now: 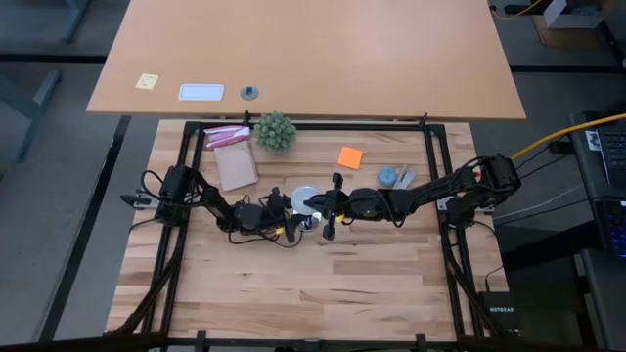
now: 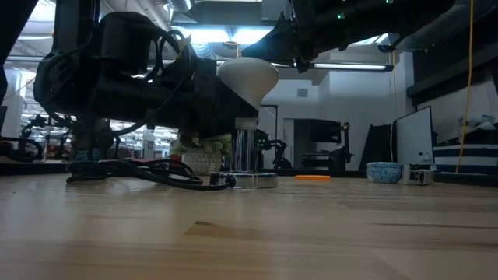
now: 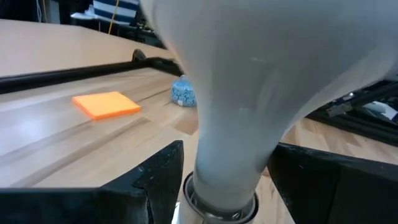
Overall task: Screw lightbulb
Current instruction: Insert the white lightbulb into the silver lamp
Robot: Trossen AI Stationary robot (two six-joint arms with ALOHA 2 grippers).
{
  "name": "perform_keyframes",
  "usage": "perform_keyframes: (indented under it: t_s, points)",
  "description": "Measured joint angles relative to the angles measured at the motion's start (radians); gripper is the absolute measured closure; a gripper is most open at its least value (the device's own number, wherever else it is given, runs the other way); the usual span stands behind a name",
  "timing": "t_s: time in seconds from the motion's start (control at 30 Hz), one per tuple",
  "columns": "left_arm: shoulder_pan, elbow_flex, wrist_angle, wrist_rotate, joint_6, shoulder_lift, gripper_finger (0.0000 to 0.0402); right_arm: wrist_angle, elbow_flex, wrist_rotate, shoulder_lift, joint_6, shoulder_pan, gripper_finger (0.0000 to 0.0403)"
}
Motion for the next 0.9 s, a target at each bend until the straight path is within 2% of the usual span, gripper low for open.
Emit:
perform_keyframes:
  t_s: [0.4, 0.73, 0.9]
  points:
    - [0.0, 0.0, 0.028, 0.0, 0.023, -0.001, 0.0189, 0.001, 0.0, 0.0, 0.0, 0.0, 0.0, 0.0395]
    - [0.0, 0.0, 0.022, -0.002, 0.046, -0.001, 0.0242, 0.002, 0.0, 0.009, 0.0, 0.0, 0.0, 0.0395]
    - [0.0, 0.0, 0.021, -0.002, 0.064, -0.001, 0.0248, 0.002, 0.0, 0.009, 0.0, 0.0, 0.0, 0.0395]
